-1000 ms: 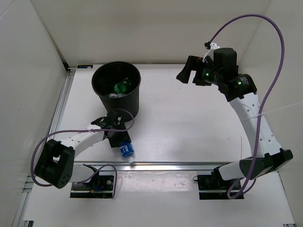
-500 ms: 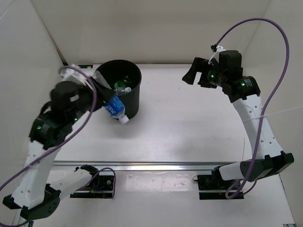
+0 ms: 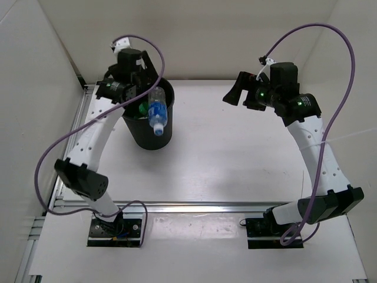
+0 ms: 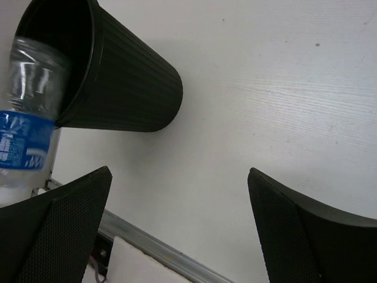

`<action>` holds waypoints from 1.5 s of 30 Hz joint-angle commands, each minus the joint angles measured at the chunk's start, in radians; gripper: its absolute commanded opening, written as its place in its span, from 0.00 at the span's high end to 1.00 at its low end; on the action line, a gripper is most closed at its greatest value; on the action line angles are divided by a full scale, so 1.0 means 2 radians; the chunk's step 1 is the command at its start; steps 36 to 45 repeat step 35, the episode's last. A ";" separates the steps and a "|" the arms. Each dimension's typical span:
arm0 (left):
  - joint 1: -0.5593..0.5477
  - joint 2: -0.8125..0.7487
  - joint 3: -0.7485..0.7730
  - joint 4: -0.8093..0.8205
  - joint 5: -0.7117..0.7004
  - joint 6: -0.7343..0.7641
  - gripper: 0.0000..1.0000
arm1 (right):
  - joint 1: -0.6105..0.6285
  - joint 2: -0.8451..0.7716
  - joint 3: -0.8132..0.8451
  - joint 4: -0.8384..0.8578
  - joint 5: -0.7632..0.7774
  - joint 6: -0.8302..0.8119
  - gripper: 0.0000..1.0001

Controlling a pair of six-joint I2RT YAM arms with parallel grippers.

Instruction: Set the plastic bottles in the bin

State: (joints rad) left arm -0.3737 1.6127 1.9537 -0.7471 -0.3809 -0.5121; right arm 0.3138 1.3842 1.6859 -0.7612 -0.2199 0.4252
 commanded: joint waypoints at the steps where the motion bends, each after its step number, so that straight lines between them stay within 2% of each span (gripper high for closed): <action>1: -0.005 -0.044 0.005 -0.050 -0.098 -0.021 0.00 | -0.006 0.009 0.009 0.003 -0.033 0.012 0.00; 2: -0.022 -0.087 -0.010 -0.051 -0.146 -0.029 0.00 | -0.019 0.014 0.009 -0.001 -0.049 0.012 0.00; 4: -0.029 -0.142 -0.085 -0.051 -0.170 -0.060 0.00 | -0.030 0.020 0.016 -0.017 -0.072 0.020 0.00; 5: -0.034 -0.169 -0.116 -0.045 -0.170 -0.069 0.00 | -0.038 0.020 0.016 -0.017 -0.077 0.020 0.00; 6: -0.034 -0.223 -0.180 -0.044 -0.175 -0.075 0.00 | -0.043 0.020 0.008 -0.017 -0.089 0.027 0.00; 9: -0.034 -0.304 -0.278 -0.044 -0.159 -0.080 0.00 | -0.054 0.020 -0.008 -0.011 -0.095 0.036 0.00; 11: -0.034 -0.328 -0.303 -0.044 -0.154 -0.087 0.00 | -0.059 0.025 -0.008 -0.011 -0.107 0.041 0.00; 15: -0.034 -0.343 -0.317 -0.040 -0.141 -0.088 0.00 | -0.059 0.046 0.004 -0.007 -0.128 0.041 0.00; 21: -0.034 -0.279 -0.273 -0.040 -0.136 -0.047 0.00 | -0.054 0.065 0.021 -0.007 -0.142 0.051 0.00; 24: -0.034 -0.269 -0.262 -0.040 -0.146 -0.056 0.00 | -0.054 0.065 0.026 -0.007 -0.137 0.051 0.00; 29: -0.030 -0.327 -0.327 -0.058 -0.217 -0.125 0.00 | -0.054 0.040 0.009 -0.007 -0.108 0.046 0.00; 31: -0.029 -0.351 -0.372 -0.080 -0.237 -0.165 0.00 | -0.054 0.021 -0.014 -0.007 -0.061 0.051 0.00; 34: -0.025 -0.380 -0.414 -0.118 -0.299 -0.196 0.00 | -0.054 0.003 -0.043 -0.007 -0.031 0.051 0.00; 35: -0.020 -0.380 -0.423 -0.126 -0.341 -0.200 0.00 | -0.059 -0.003 -0.048 -0.007 -0.031 0.051 0.00; 45: -0.020 -0.380 -0.423 -0.126 -0.341 -0.200 0.00 | -0.059 -0.003 -0.048 -0.007 -0.031 0.051 0.00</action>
